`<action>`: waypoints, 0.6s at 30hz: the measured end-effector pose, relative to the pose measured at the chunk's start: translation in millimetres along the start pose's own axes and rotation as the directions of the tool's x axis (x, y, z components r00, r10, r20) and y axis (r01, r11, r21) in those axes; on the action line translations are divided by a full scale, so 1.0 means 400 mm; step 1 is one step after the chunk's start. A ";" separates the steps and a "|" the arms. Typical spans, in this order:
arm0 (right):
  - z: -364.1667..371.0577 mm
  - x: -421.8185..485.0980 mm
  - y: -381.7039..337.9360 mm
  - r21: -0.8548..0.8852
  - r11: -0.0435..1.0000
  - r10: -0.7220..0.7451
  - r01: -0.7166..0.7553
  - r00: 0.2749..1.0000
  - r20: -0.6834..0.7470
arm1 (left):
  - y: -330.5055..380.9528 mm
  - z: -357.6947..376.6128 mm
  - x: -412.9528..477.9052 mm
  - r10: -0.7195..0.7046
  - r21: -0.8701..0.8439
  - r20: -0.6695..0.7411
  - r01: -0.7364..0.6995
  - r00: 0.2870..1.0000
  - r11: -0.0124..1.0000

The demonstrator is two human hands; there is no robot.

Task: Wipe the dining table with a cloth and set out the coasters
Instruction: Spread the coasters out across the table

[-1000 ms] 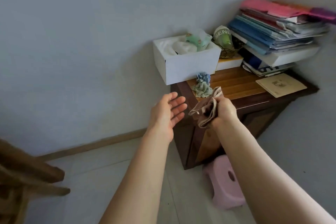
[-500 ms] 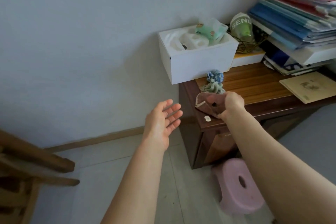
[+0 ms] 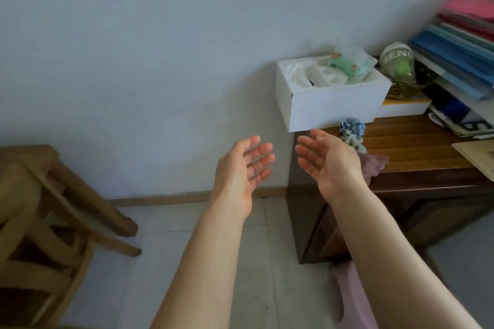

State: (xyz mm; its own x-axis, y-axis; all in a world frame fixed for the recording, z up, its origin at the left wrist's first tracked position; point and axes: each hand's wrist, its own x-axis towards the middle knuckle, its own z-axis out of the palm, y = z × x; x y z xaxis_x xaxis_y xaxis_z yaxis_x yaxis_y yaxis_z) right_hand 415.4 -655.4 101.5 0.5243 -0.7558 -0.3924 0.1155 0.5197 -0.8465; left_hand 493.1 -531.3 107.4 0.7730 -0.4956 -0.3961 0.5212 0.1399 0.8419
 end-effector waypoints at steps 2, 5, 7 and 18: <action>0.054 -0.034 0.012 -0.004 1.000 0.005 -0.005 0.998 0.064 | 0.028 -0.051 -0.027 0.027 -0.028 -0.026 -0.028 0.999 0.999; 0.148 -0.092 0.040 -0.015 1.000 0.016 -0.014 0.987 0.158 | 0.080 -0.151 -0.078 0.076 -0.079 -0.089 -0.083 0.993 0.993; 0.219 -0.135 0.065 -0.036 0.999 0.029 -0.022 0.973 0.227 | 0.116 -0.230 -0.111 0.121 -0.103 -0.136 -0.136 0.983 0.985; 0.563 -0.348 0.268 -0.173 0.983 0.140 -0.059 0.850 0.507 | 0.252 -0.632 -0.247 0.218 -0.131 -0.424 -0.298 0.879 0.946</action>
State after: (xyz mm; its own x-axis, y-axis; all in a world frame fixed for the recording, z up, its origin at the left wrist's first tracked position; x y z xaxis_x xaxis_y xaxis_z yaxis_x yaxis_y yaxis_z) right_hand 544.9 -404.5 146.5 0.8898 -0.3679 -0.2700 -0.0635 0.4860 -0.8716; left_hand 560.8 -251.4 138.8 0.9464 -0.0415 -0.3202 0.3102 0.3921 0.8661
